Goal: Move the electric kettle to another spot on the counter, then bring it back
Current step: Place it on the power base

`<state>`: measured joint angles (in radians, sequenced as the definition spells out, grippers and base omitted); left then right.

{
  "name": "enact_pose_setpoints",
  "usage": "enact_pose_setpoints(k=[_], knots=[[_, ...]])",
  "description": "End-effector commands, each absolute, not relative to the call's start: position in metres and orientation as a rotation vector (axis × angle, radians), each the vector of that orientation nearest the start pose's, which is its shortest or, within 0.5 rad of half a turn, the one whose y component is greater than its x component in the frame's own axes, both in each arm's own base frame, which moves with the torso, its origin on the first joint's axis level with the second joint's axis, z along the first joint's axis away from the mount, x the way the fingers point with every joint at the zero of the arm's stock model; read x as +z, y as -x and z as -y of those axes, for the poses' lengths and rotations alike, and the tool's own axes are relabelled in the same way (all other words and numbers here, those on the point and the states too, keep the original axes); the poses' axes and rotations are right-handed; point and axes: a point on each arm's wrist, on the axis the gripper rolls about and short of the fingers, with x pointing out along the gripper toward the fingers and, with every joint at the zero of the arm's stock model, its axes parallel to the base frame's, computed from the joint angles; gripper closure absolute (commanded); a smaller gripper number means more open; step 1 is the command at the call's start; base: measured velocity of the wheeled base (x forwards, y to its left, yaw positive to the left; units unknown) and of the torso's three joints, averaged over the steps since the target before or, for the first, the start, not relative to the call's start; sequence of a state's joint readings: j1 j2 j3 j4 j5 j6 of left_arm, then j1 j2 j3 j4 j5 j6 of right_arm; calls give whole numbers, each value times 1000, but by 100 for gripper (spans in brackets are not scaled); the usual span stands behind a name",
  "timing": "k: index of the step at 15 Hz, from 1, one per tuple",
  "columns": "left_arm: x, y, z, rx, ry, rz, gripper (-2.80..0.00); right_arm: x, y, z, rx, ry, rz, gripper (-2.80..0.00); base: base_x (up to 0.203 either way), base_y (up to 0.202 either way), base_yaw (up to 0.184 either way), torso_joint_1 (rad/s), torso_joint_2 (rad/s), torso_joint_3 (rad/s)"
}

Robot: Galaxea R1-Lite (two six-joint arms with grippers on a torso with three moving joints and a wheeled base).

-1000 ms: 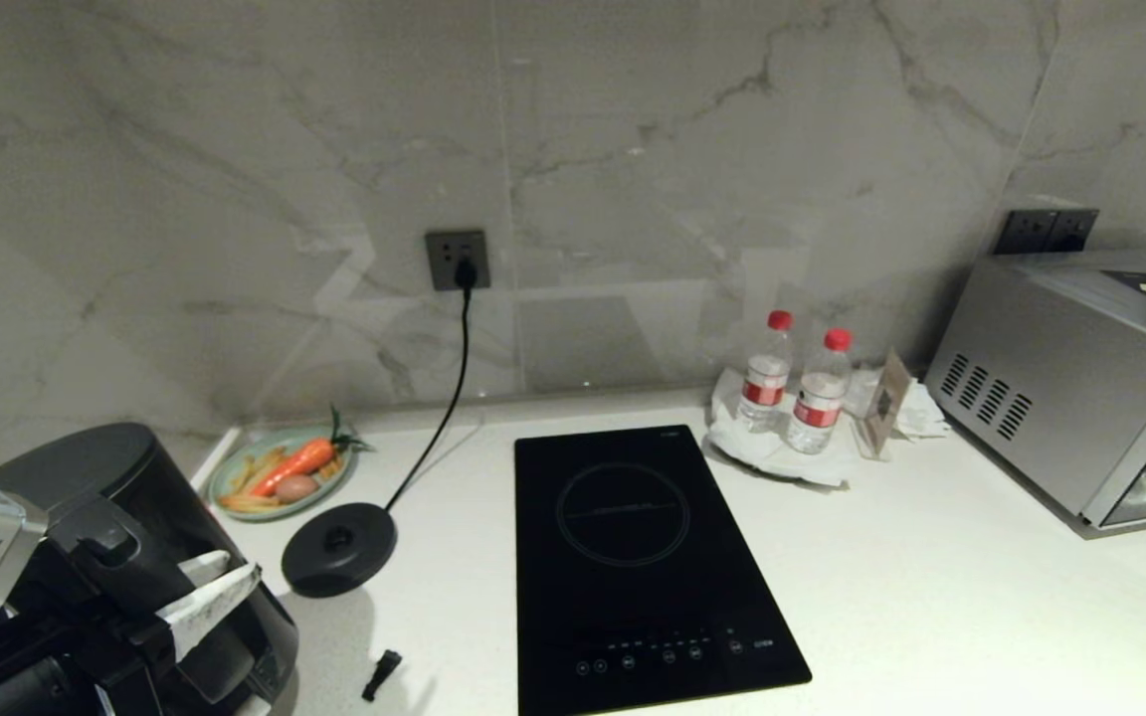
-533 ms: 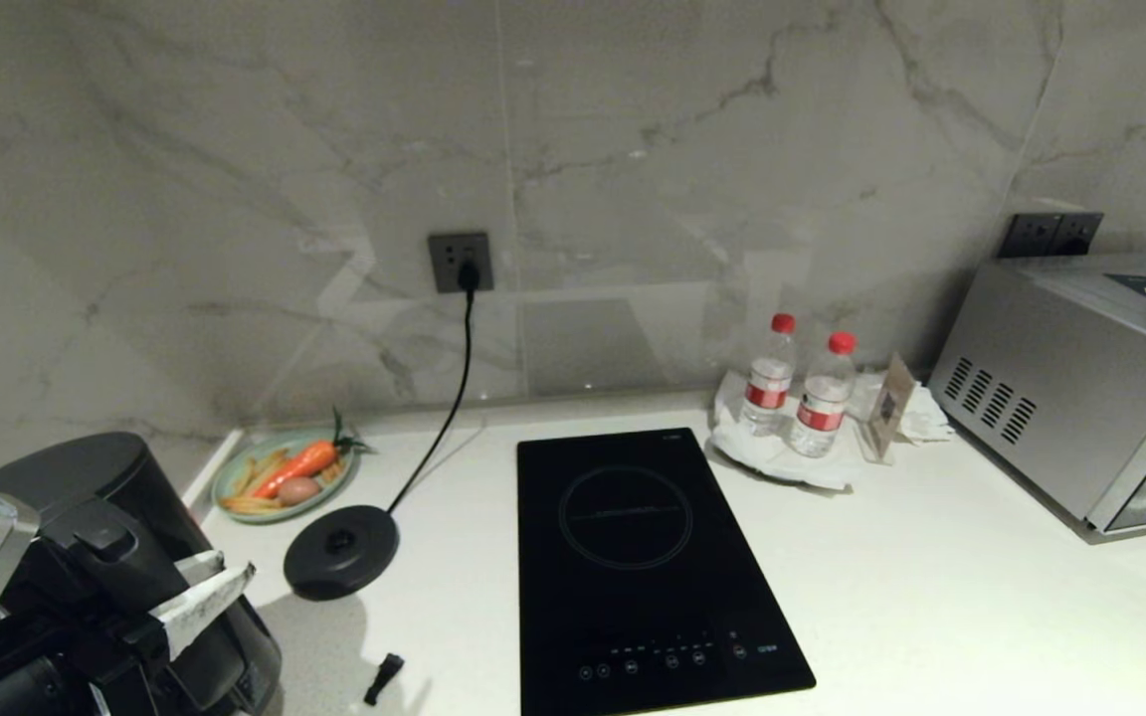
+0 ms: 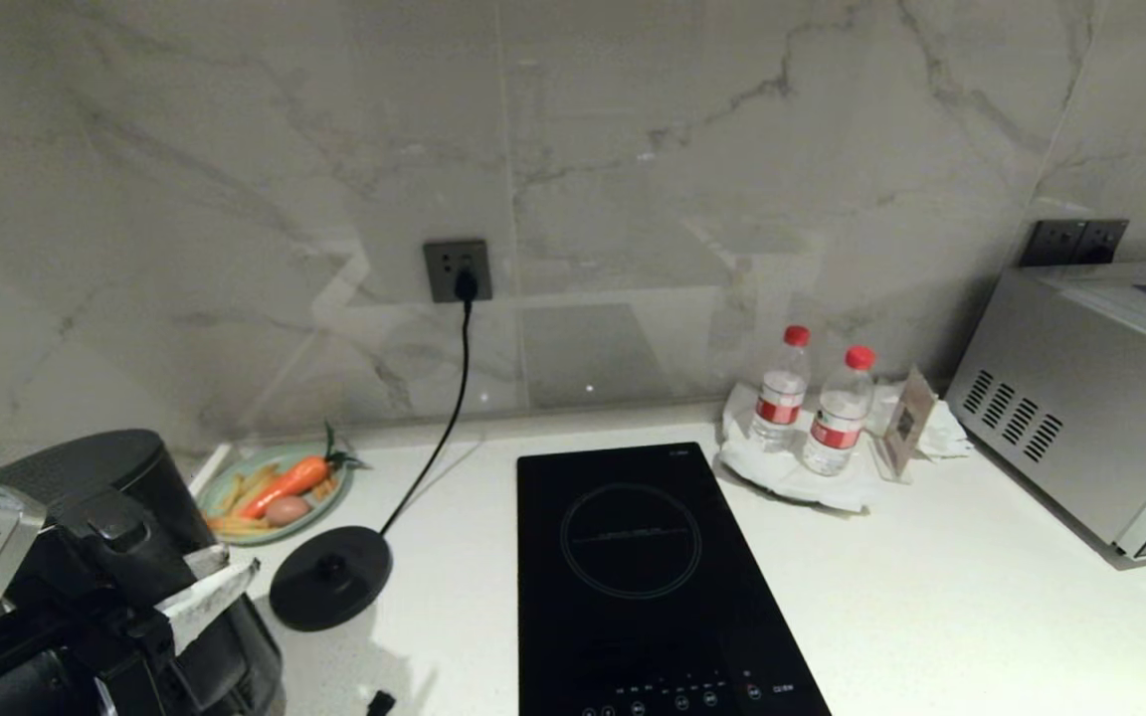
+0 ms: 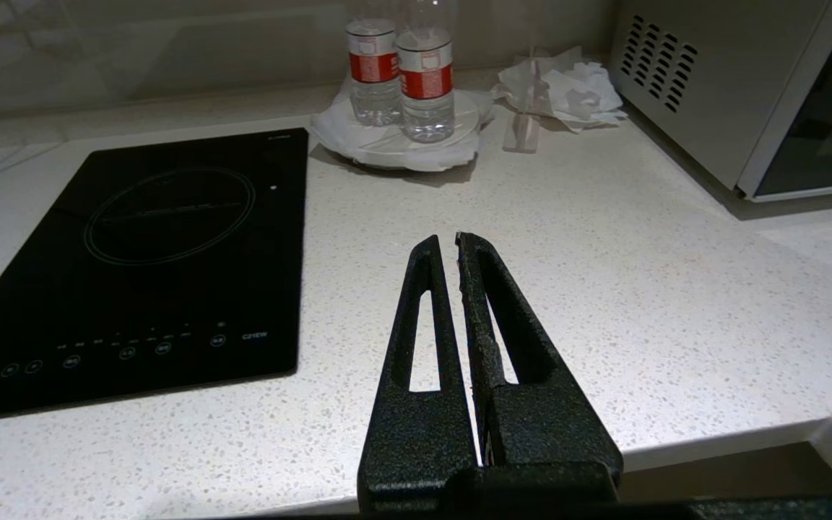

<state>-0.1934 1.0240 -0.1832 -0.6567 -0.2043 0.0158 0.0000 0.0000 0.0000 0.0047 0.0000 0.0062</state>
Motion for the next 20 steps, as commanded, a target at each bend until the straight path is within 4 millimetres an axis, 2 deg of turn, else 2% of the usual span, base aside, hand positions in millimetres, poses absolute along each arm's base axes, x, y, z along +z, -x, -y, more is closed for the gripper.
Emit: enact_pose_setpoints(k=[1, 5, 10, 13, 18, 20], knots=[[163, -127, 29, -389, -11, -187, 0, 75, 23, 0, 0, -6, -5, 0, 0, 0, 0, 0, 0, 0], [177, -150, 37, -361, 21, -183, 0, 75, 23, 0, 0, -6, -5, 0, 0, 0, 0, 0, 0, 0], [183, -191, 67, -303, 35, -217, 0, 75, 23, 0, 0, -6, -5, 0, 0, 0, 0, 0, 0, 0], [170, -223, 85, -254, 38, -199, 0, 75, 23, 0, 0, -6, -5, 0, 0, 0, 0, 0, 0, 0], [131, -270, 115, -138, 60, -114, 0, 75, 23, 0, 0, -6, -5, 0, 0, 0, 0, 0, 0, 0], [126, -287, 121, -114, 80, -82, 0, 75, 23, 0, 0, -6, -6, 0, 0, 0, 0, 0, 0, 0]])
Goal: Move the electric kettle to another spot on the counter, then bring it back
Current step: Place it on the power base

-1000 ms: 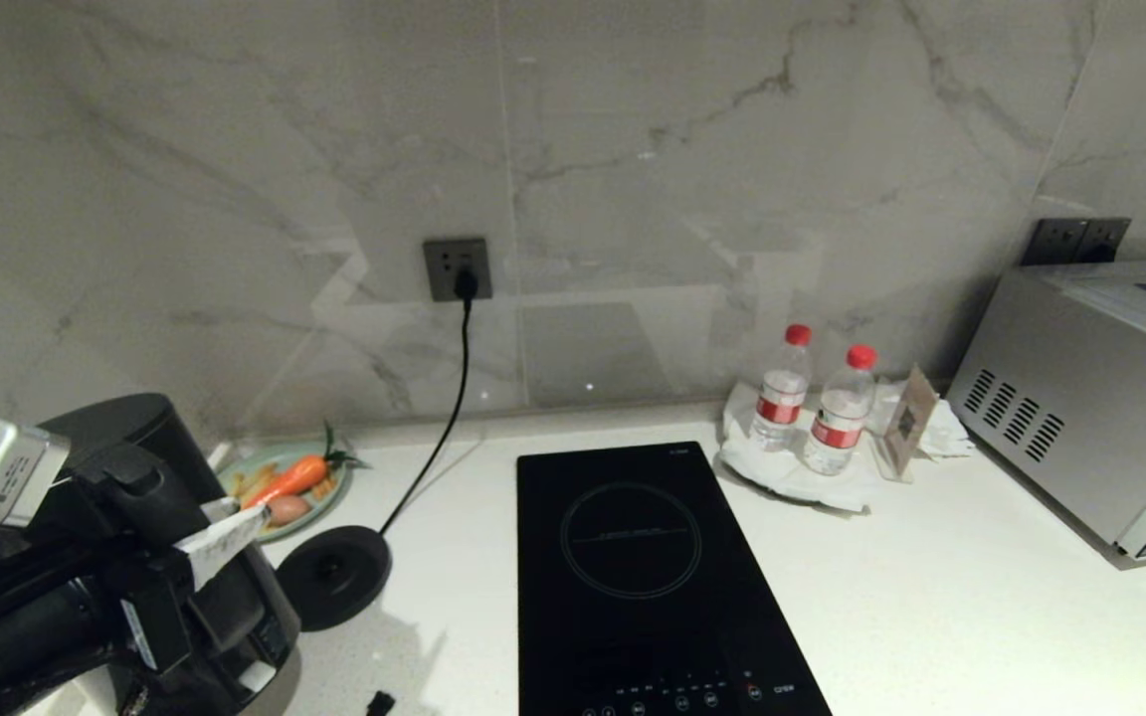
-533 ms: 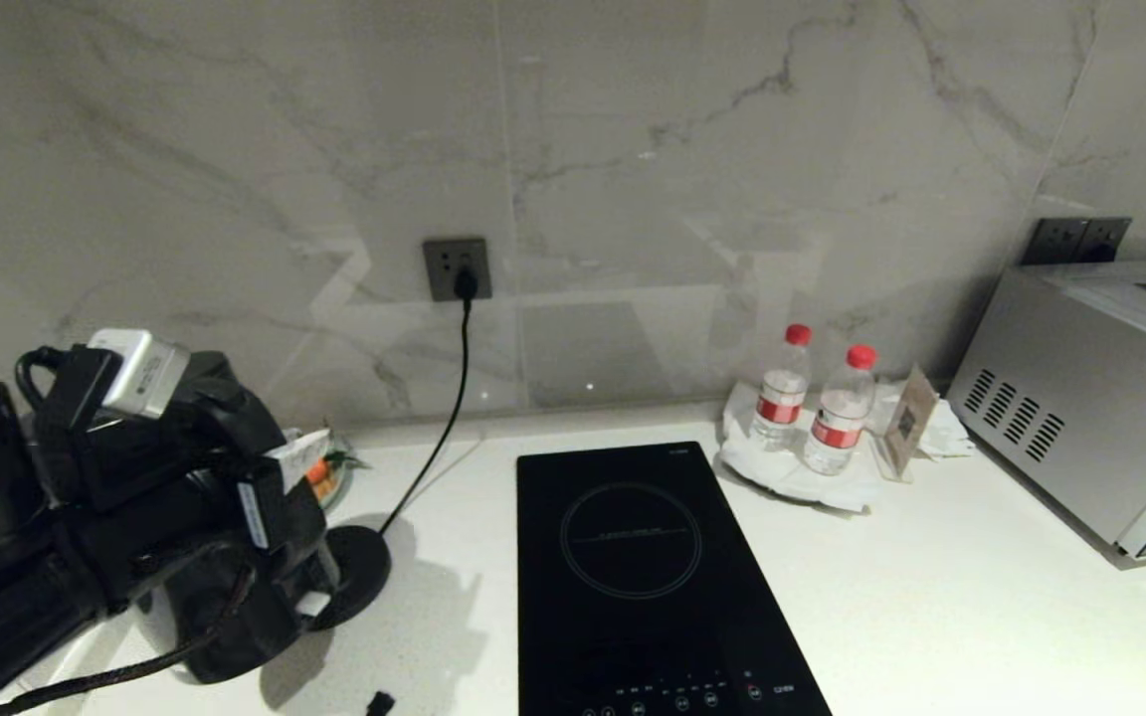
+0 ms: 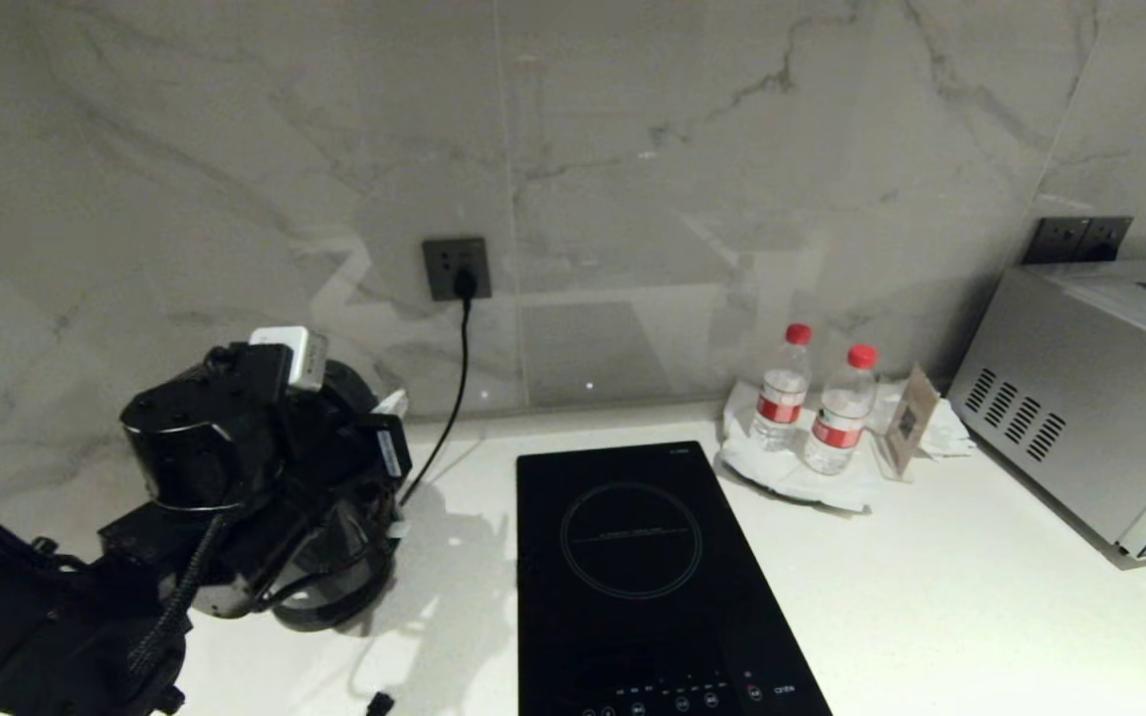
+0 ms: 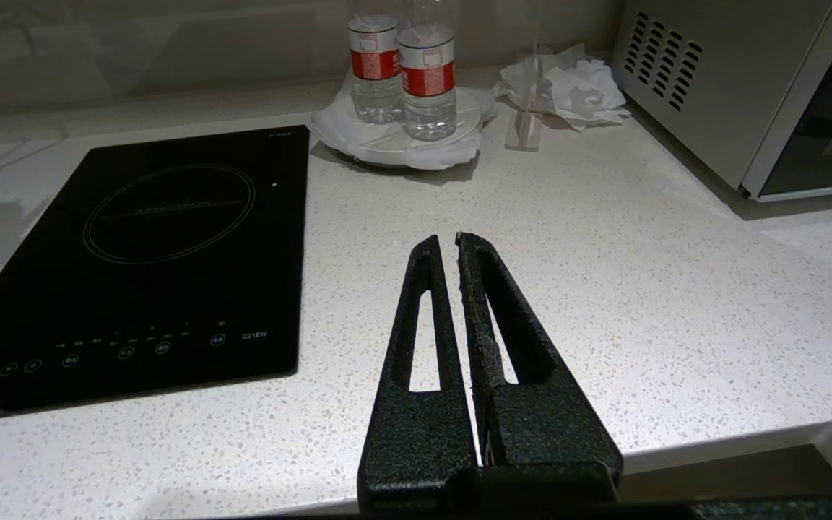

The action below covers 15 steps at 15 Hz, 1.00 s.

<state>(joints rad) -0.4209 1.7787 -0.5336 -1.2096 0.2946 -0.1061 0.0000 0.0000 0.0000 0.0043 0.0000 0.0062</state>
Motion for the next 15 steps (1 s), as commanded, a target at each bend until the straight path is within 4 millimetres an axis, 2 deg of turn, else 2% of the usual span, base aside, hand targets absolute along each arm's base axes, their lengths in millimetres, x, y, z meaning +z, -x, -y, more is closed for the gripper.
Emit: enact_pose_setpoints(k=[1, 4, 8, 15], knots=[[123, -297, 122, -103, 83, -79, 0, 75, 23, 0, 0, -6, -5, 0, 0, 0, 0, 0, 0, 0], [110, -324, 125, -66, 84, -80, 0, 75, 23, 0, 0, -6, -5, 0, 0, 0, 0, 0, 0, 0], [84, -344, 116, -4, 62, -128, 0, 75, 23, 0, 0, -6, -5, 0, 0, 0, 0, 0, 0, 0], [68, -360, 86, 85, 34, -162, 0, 75, 23, 0, 0, -6, -5, 0, 0, 0, 0, 0, 0, 0]])
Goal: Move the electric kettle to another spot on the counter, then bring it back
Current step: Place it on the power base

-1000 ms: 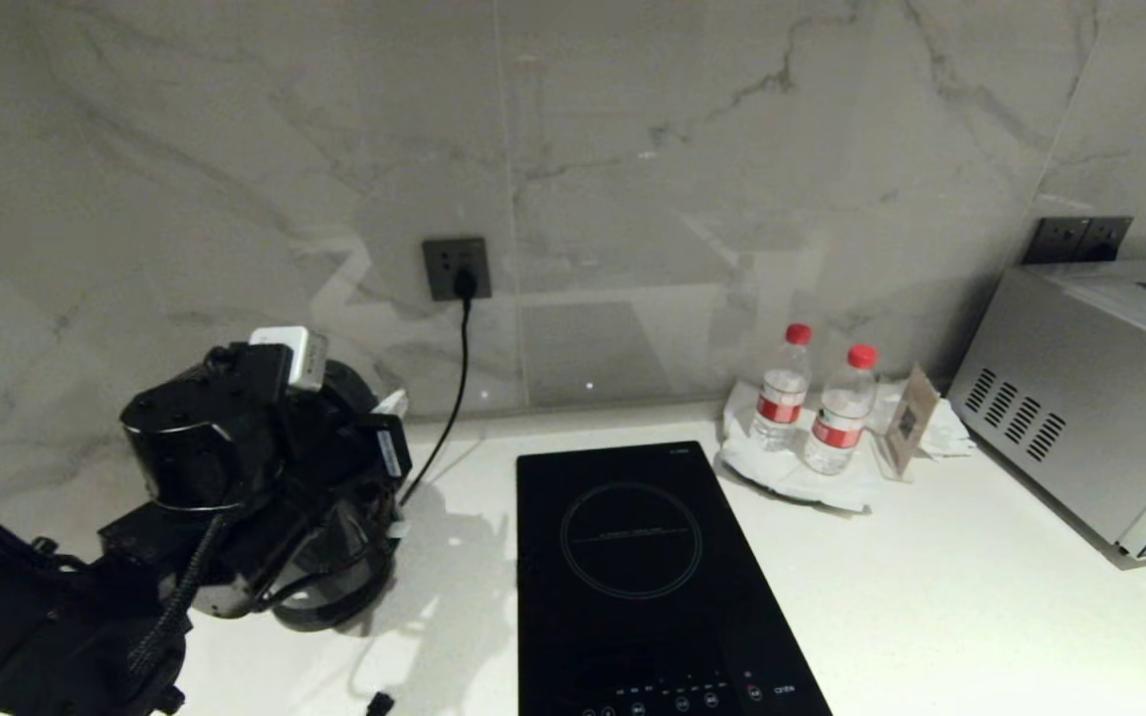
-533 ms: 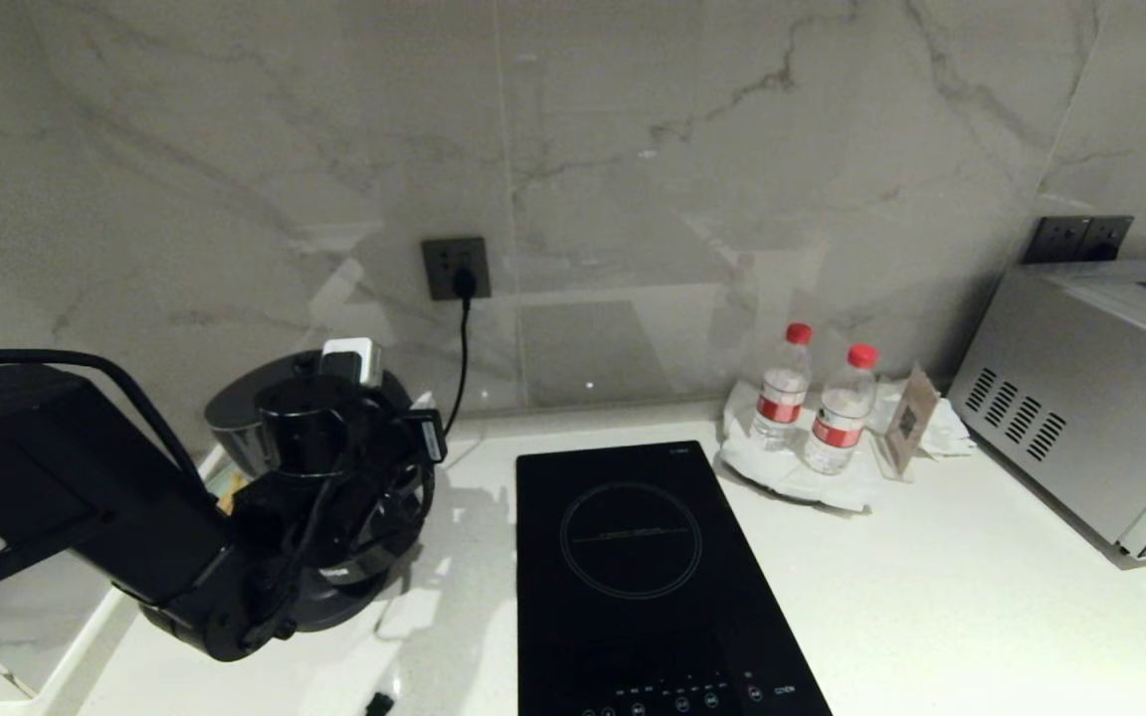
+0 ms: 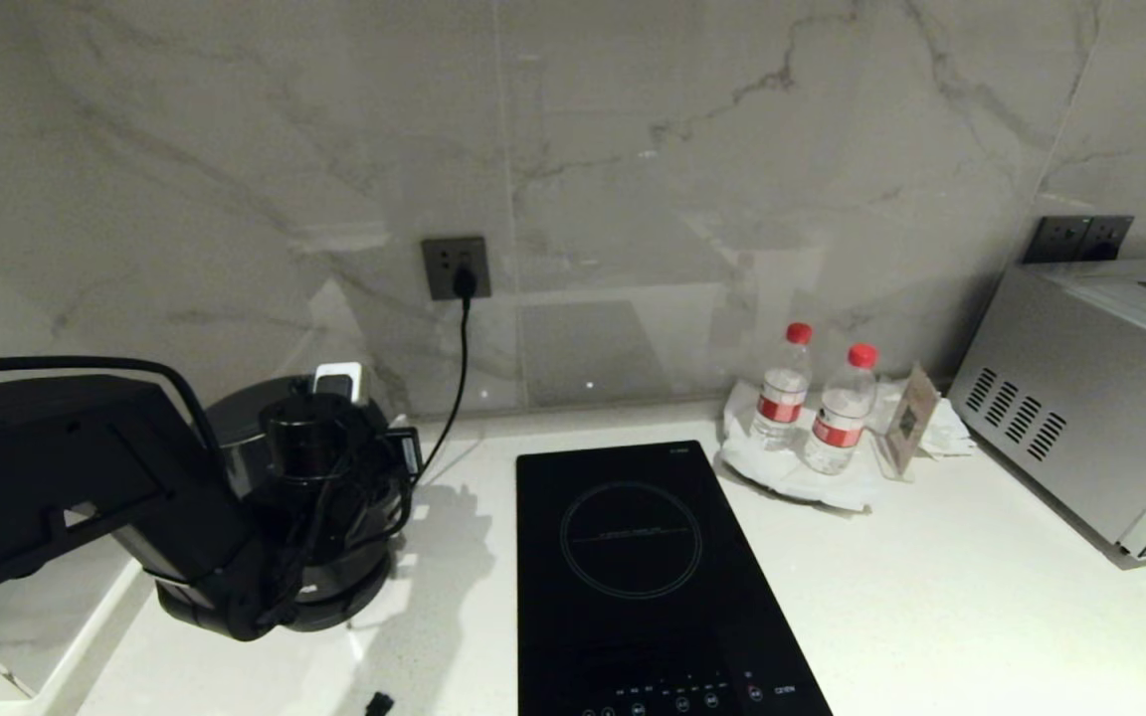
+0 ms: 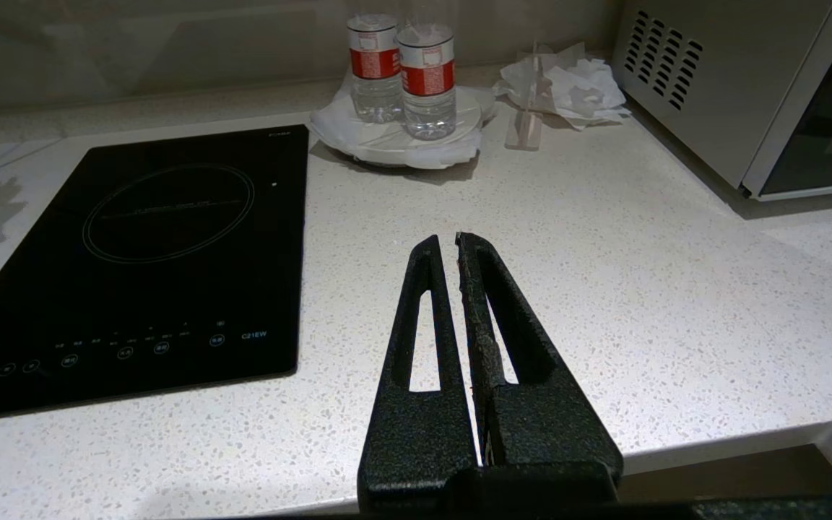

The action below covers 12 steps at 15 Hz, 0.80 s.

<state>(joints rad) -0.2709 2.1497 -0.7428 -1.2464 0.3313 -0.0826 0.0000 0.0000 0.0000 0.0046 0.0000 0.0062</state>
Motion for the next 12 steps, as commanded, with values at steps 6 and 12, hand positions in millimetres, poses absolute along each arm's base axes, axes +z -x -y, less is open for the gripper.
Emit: enact_pose_setpoints(k=[6, 12], knots=[[58, -345, 84, 78, 33, -159, 0, 75, 23, 0, 0, -6, -5, 0, 0, 0, 0, 0, 0, 0], [56, -322, 85, 59, 37, -137, 0, 75, 23, 0, 0, -6, -5, 0, 0, 0, 0, 0, 0, 0]])
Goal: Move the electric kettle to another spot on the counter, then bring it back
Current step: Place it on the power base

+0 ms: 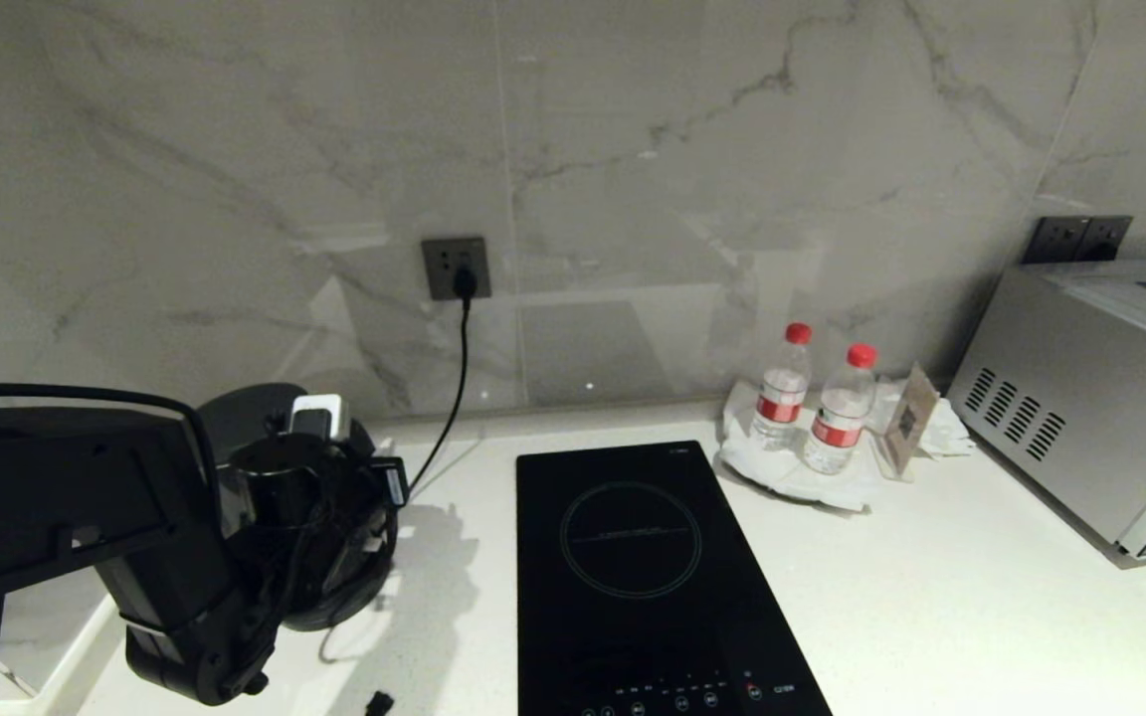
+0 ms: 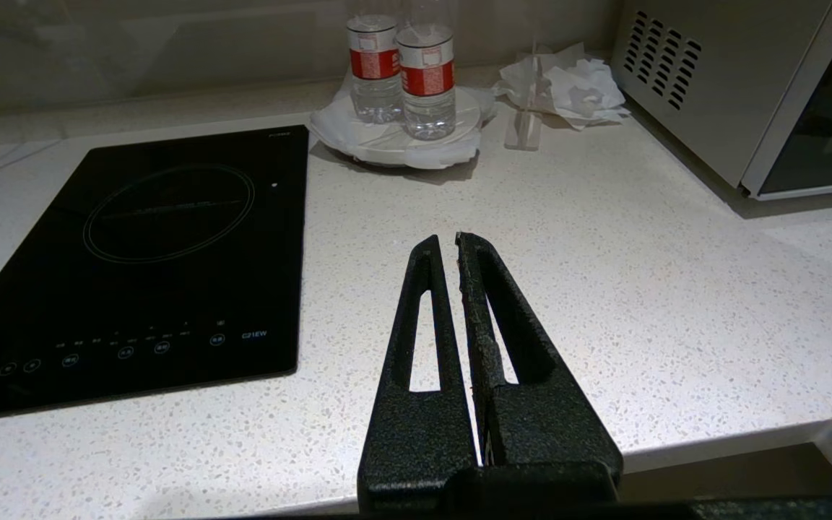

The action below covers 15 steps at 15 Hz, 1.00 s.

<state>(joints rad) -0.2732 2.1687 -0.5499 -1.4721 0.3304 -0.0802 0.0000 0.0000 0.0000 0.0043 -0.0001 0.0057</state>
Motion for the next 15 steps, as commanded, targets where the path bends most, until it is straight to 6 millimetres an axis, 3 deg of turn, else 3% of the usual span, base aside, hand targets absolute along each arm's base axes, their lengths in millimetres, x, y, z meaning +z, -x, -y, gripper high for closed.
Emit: enact_pose_setpoints(k=[1, 10, 15], knots=[[57, -320, 86, 53, 37, -137, 0, 75, 23, 0, 0, -6, -5, 0, 0, 0, 0, 0, 0, 0], [67, -300, 110, -31, 35, -130, 0, 75, 23, 0, 0, -5, -5, 0, 0, 0, 0, 0, 0, 0], [39, -309, 110, -18, 14, -188, 0, 75, 23, 0, 0, -6, -5, 0, 0, 0, 0, 0, 0, 0]])
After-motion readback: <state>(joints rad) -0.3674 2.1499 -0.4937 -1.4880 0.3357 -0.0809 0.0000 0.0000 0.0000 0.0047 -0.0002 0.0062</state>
